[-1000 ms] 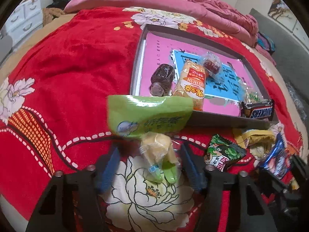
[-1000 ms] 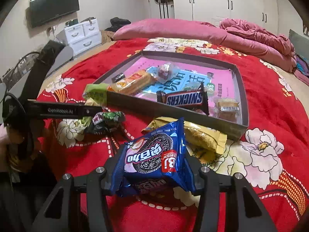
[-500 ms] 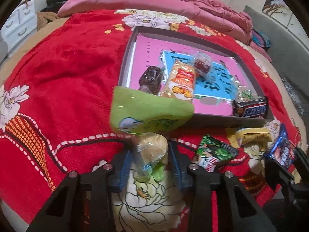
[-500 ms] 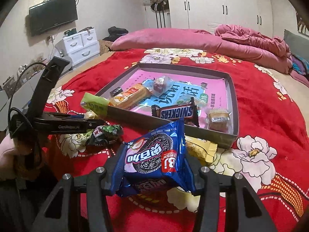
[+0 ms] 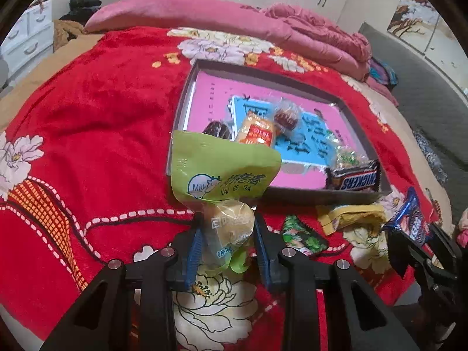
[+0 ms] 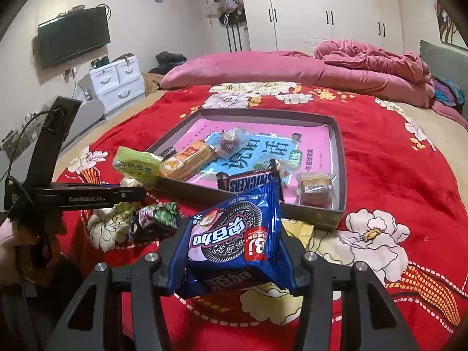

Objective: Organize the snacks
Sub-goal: 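Lift the green bag and blue cookie pack and carry them over the tray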

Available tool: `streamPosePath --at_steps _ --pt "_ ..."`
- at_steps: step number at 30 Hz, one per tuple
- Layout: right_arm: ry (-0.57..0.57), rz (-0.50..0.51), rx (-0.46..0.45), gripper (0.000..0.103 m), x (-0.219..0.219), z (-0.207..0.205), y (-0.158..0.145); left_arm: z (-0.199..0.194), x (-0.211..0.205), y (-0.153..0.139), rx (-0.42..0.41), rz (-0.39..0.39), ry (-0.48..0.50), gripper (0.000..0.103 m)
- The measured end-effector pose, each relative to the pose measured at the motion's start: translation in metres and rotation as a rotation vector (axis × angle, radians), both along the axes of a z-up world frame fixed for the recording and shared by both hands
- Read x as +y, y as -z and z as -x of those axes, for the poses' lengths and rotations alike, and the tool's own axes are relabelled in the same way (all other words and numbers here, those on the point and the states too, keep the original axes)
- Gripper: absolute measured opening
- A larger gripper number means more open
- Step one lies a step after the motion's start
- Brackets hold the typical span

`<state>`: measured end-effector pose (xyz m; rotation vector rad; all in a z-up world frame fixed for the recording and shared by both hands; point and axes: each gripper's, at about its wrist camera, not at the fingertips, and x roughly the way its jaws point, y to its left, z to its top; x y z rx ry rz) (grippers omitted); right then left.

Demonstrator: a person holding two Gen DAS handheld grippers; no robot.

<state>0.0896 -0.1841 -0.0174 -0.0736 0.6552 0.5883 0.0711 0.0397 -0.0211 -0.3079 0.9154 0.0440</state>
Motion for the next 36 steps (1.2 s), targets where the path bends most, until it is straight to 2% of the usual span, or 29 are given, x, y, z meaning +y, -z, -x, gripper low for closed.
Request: streamPosePath --at_steps 9,18,36 --pt "0.021 -0.042 -0.038 0.053 -0.009 -0.001 -0.012 0.004 -0.005 -0.013 -0.06 0.008 0.017 0.034" --pt "0.08 -0.074 -0.04 0.053 -0.021 -0.014 -0.016 -0.001 -0.007 -0.017 -0.076 0.035 0.01 0.034" --pt "0.114 -0.101 0.023 0.053 -0.021 -0.038 -0.008 -0.023 -0.021 -0.017 -0.094 0.071 0.029 0.034"
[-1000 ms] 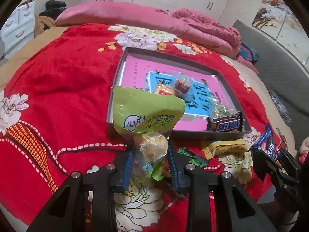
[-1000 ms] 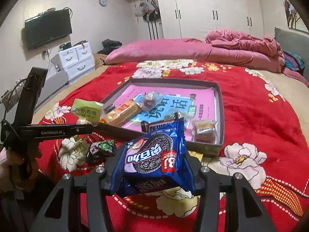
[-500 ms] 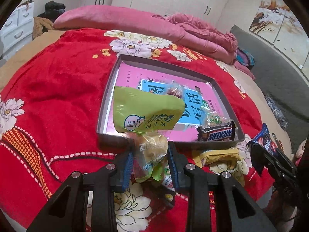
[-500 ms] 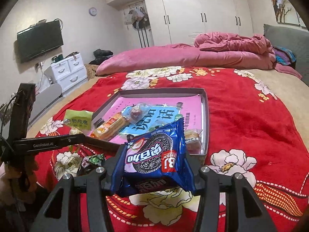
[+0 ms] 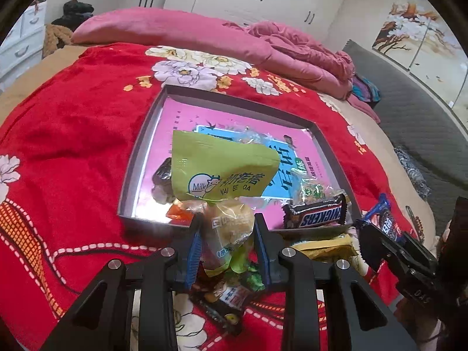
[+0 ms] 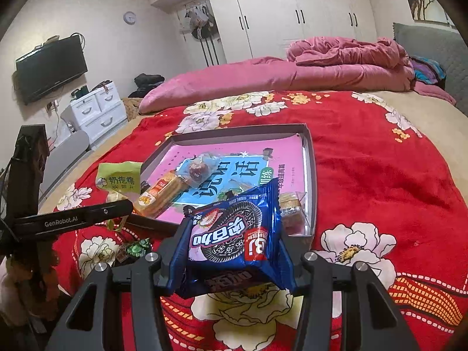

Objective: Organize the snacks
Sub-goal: 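Lift the green bag and blue cookie pack and carry them over the tray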

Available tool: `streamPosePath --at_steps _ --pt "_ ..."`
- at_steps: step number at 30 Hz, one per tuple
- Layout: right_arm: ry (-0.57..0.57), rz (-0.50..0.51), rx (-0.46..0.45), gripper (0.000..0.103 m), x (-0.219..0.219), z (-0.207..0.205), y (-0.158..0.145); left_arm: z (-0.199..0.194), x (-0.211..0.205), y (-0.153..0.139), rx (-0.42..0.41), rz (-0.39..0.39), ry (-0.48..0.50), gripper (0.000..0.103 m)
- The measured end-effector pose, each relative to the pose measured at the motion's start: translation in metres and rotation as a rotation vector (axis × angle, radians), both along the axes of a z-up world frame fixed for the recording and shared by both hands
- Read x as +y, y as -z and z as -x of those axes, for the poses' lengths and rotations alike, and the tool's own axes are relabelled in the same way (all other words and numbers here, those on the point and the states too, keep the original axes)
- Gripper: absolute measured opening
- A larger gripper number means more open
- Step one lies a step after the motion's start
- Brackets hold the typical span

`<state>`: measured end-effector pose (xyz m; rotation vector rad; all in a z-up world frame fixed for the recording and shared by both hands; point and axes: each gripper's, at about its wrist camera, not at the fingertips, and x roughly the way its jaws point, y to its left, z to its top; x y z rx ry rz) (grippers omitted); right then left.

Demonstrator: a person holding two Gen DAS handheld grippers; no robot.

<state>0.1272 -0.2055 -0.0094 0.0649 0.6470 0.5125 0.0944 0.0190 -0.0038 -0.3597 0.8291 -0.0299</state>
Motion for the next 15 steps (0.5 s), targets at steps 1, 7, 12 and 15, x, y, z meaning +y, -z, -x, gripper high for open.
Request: streamPosePath --at_steps 1,7,12,15 --pt "0.001 0.002 0.003 0.053 0.001 -0.001 0.001 -0.001 -0.001 0.0 0.0 -0.001 0.003 0.034" --pt "0.015 0.007 0.036 0.053 0.006 -0.013 0.008 -0.008 -0.007 0.002 -0.001 -0.002 0.019 0.034" --pt "0.027 0.001 0.057 0.053 0.009 -0.022 0.01 -0.015 -0.011 0.004 0.004 0.011 0.026 0.034" --pt "0.032 -0.003 0.062 0.053 0.011 -0.027 0.011 -0.019 -0.015 0.005 0.005 0.012 0.033 0.034"
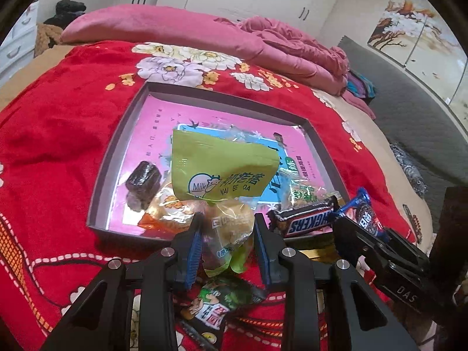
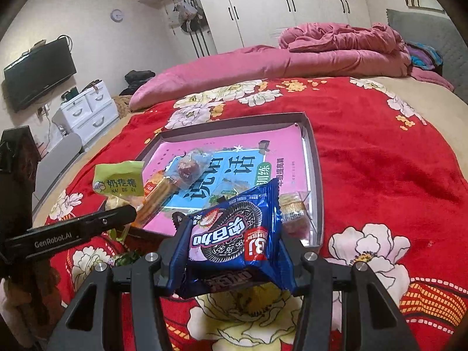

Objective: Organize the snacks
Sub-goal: 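Lift the green bag and blue cookie pack and carry them over the tray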

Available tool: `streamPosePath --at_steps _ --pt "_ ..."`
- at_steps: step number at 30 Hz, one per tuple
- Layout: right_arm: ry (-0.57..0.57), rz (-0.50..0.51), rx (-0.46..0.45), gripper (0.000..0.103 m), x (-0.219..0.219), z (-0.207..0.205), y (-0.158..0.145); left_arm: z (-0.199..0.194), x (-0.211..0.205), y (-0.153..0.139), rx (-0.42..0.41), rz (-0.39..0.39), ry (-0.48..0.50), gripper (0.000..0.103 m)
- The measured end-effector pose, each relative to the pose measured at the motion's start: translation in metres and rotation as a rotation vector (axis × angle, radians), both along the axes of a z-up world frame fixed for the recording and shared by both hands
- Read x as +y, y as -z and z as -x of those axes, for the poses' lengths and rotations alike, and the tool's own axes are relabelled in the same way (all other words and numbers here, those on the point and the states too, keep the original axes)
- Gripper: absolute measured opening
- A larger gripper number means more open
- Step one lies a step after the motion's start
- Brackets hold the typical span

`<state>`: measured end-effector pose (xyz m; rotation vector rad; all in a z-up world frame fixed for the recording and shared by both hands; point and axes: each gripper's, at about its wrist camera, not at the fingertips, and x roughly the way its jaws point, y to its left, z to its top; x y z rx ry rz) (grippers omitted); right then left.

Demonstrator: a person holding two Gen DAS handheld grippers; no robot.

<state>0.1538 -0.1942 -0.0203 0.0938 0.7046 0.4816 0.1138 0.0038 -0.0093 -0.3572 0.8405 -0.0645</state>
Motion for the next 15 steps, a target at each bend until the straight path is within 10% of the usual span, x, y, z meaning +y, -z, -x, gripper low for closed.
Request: streamPosePath --at_steps 15 --pt "0.002 0.026 0.011 0.053 0.012 -0.017 0.005 -0.012 -0.008 0.003 0.001 -0.025 0.018 0.034"
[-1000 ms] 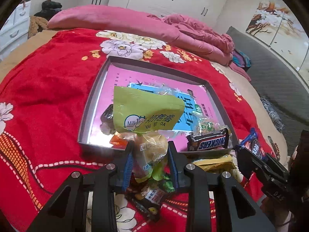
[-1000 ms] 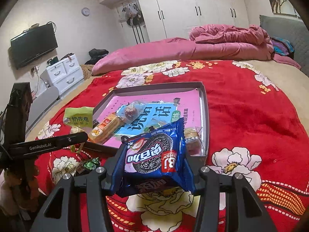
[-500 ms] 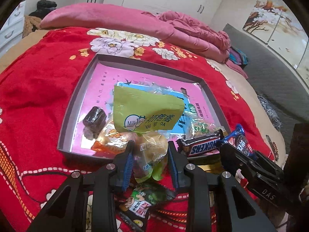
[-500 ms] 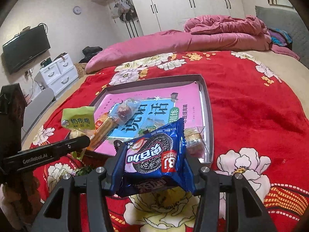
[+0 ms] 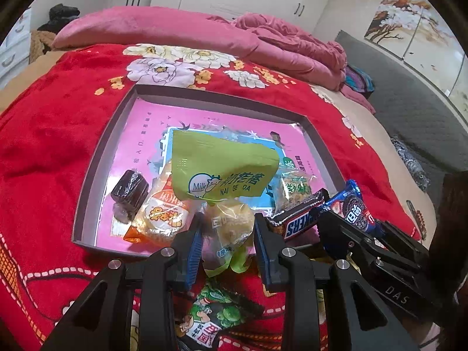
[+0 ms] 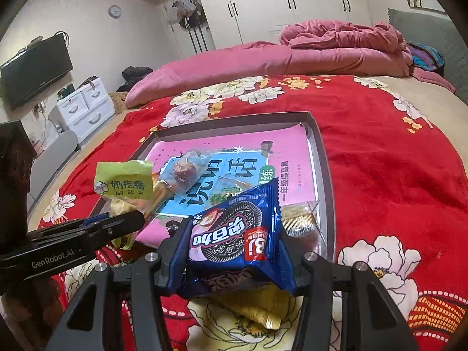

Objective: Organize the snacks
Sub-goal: 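Lift the green bag and blue cookie pack and carry them over the tray, then lower the green bag and blue pack into the tray and open both tools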

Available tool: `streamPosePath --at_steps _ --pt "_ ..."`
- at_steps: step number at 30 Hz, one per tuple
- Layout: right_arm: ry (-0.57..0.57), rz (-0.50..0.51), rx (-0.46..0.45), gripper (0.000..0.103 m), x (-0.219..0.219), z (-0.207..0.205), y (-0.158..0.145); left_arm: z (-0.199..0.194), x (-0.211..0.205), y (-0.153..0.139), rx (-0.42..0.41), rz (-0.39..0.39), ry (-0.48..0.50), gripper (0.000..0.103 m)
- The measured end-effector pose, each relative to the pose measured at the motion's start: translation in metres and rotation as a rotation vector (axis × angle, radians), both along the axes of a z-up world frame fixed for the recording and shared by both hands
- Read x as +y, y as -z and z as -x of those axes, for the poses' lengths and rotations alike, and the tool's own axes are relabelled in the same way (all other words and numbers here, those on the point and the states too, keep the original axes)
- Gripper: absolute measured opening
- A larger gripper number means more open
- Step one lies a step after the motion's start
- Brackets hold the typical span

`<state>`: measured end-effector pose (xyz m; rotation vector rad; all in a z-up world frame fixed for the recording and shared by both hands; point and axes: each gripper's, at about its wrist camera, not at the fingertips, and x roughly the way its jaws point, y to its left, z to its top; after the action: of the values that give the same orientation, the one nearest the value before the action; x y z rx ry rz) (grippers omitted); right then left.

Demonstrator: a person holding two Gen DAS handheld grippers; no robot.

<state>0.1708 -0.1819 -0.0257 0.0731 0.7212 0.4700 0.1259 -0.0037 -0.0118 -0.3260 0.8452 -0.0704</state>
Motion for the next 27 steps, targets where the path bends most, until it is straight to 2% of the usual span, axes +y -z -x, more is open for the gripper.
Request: streamPosePath --at_steps 16,21,27 --pt "0.013 -0.007 -0.003 0.053 0.004 -0.017 0.002 -0.015 0.002 0.006 0.013 0.017 -0.006 0.034" --pt "0.02 -0.015 -0.003 0.053 0.003 -0.021 0.001 -0.019 -0.002 0.007 0.011 0.001 -0.001 0.034" --pt "-0.014 -0.002 -0.022 0.054 0.012 -0.02 -0.001 -0.022 -0.001 0.009 0.015 0.007 -0.002 0.034"
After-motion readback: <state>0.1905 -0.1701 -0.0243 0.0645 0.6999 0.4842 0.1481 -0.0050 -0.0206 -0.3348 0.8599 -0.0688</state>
